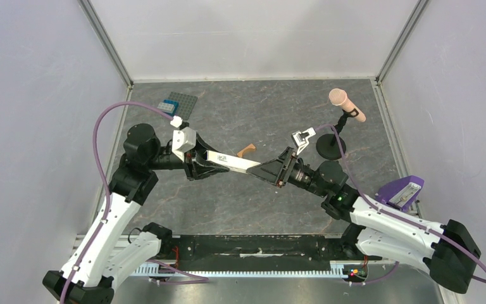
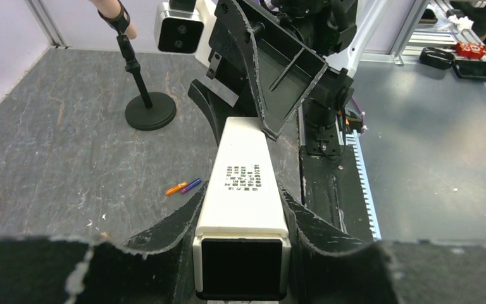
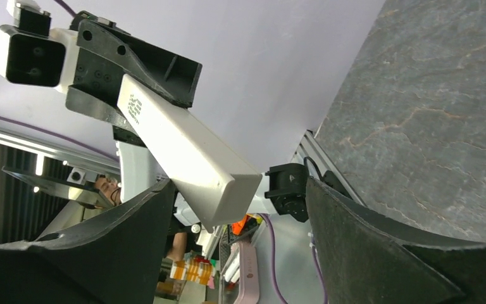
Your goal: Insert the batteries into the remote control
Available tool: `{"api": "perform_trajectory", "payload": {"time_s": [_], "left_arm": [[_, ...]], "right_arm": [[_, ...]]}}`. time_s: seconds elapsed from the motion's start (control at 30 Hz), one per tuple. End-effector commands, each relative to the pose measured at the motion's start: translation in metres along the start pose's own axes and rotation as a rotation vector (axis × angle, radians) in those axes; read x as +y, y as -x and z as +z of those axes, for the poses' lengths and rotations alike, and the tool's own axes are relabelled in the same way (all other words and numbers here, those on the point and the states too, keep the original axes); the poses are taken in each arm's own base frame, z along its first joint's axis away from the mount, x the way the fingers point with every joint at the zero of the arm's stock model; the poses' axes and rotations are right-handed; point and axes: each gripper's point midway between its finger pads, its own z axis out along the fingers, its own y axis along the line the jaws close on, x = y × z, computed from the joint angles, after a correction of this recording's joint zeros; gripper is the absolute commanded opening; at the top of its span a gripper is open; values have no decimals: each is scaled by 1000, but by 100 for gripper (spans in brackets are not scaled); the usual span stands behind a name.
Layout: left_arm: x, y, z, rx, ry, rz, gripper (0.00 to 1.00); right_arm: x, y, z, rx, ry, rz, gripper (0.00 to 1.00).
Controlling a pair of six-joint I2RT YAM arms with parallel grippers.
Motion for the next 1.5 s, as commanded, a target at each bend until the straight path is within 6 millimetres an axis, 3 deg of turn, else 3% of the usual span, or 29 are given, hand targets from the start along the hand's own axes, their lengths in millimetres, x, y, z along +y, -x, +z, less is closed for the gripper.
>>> {"api": "perform_trajectory", "payload": {"time_s": [0.0,0.37,0.7,0.9,1.2,1.47], "left_arm": [[0,13,-4,-2,13,111,2],[-10,6,-6,15,-30,109,2],[-6,2,-6,26,-11,102,2],[-2,-6,-7,53,8,100,2],[6,-22,-6,98,24,68,2],[25,-51,-6,168,88,32,2]], "right_arm": [[-3,6,-2,-22,-32,-41,77],[-12,19,-6,-54,-96,-117,63],[-10,18,-2,-25,-94,-91,29],[-17,23,-3,-33,-136,-108,22],[-15,35,0,-59,-155,-152,0],[-8,55,1,-151,-130,-209,0]]}}
